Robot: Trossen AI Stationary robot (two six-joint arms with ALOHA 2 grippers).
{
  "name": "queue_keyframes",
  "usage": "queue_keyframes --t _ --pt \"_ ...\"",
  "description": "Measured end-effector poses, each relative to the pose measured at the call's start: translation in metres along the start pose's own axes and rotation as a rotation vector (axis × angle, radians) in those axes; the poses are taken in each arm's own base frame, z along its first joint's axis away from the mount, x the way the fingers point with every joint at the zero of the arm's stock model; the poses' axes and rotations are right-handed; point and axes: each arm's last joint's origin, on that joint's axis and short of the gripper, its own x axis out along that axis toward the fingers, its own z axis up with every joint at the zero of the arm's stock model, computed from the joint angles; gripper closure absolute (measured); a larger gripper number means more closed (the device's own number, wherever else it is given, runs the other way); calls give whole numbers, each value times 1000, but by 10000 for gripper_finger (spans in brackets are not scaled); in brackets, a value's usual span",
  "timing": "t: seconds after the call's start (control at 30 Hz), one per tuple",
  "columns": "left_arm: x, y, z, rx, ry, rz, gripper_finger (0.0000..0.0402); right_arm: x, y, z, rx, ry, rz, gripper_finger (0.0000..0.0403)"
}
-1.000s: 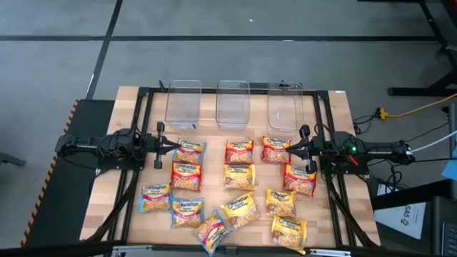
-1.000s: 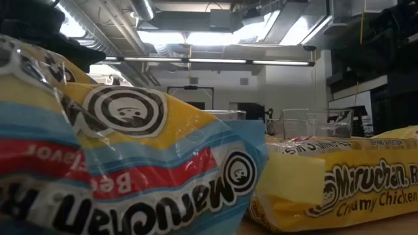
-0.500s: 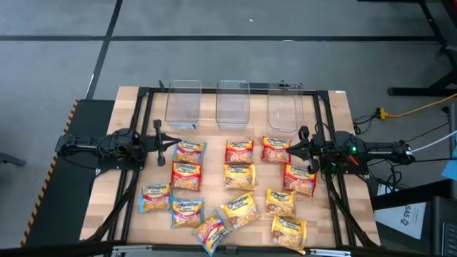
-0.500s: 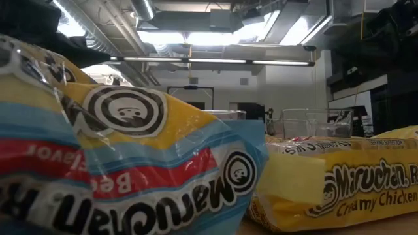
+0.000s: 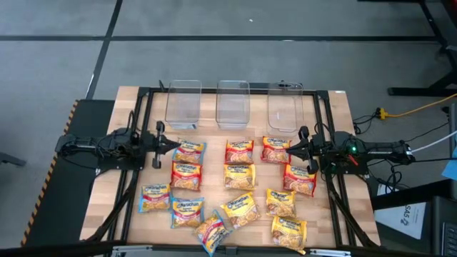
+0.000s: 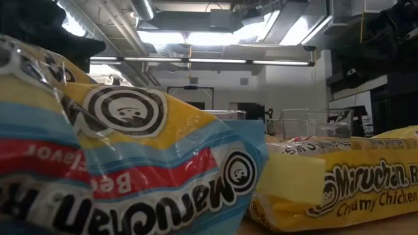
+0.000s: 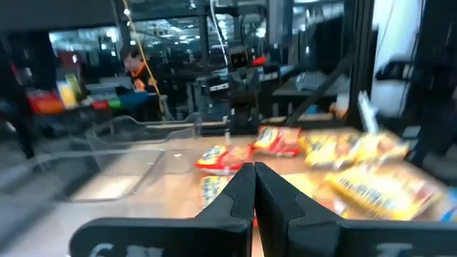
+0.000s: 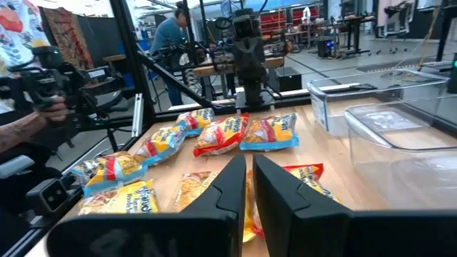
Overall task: Sort Maruchan noodles
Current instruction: Put the red noodle pack into the right transparent bin
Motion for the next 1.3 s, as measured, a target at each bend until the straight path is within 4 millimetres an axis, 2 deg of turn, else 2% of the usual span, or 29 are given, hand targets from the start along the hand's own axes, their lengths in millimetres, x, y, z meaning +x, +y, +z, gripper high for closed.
queue_keyframes --t 0.13,0.23,0.3,0.43,0.53,0.67,0.9,1.07,1.17,1.3 --pt "0 0 5 -140 -50 -9 401 0 0 0 1 3 -5 370" --pt "-2 2 17 -192 -185 38 401 0 0 3 6 -35 -6 370" --pt "-4 3 28 -216 -294 54 401 -1 2 15 -3 -154 8 370" --pt "-7 2 46 -194 -352 2 401 -8 5 39 -102 -390 22 370" --pt "-6 2 57 -184 -345 -5 401 -11 6 54 -133 -368 -26 370" --pt "1 1 76 -121 -294 -3 401 -13 5 70 -118 -239 -149 370" --pt "32 3 102 23 -107 35 401 -5 3 88 -117 -101 -283 370" --pt "64 12 120 66 29 98 401 5 1 101 -122 -29 -400 370" --pt "85 21 121 80 132 136 401 14 -1 98 -127 27 -443 370" --pt "109 29 111 79 242 128 401 25 -3 91 -142 111 -458 370"
